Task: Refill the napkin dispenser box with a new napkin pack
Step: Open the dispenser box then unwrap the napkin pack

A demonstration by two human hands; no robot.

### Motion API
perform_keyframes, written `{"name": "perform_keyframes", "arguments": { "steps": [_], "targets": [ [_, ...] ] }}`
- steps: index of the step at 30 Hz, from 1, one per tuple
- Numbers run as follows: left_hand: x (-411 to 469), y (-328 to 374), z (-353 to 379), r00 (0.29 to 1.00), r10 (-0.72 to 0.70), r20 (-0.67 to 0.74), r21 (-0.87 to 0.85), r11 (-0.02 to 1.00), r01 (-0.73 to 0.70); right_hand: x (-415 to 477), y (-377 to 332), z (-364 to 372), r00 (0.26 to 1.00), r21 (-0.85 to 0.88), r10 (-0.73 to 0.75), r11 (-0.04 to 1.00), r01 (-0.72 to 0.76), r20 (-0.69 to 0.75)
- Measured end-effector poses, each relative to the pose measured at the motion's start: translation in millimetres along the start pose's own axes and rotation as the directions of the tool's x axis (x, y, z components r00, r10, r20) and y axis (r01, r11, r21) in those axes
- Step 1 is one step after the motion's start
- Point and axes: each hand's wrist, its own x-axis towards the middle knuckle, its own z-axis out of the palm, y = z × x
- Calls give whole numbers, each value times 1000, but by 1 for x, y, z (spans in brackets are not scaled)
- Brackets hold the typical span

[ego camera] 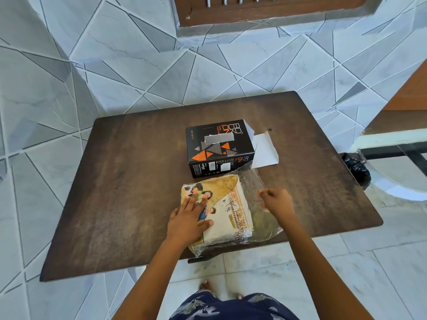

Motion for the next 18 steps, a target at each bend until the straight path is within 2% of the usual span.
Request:
{"name": "perform_keyframes", "arguments": {
  "steps": [3,5,8,13,16,18],
  "targets": [
    [0,0,1,1000,-3,2,2,1000,3,-4,-8,-19,987,386,-81,922,21,138],
    [1,1,1,1000,-11,7,-2,1000,11,-4,-10,-31,967,487,-159,872,42,201],
    [0,2,1,1000,-20,13,-1,1000,20,-2,-6,-34,961,530,-173,847,32,218],
    [0,2,3,999,-29,14,-14,999,29,3,4,-34,995,579,-24,815,-35,95],
    [0,1,1,999,-17,-35,-76,997,15,9,4,-36,981,533,5,839,-111,196],
    [-3,1,-2,989,-31,-147,-191,982,2,16,6,-35,952,455,73,865,-209,298]
  ]
}}
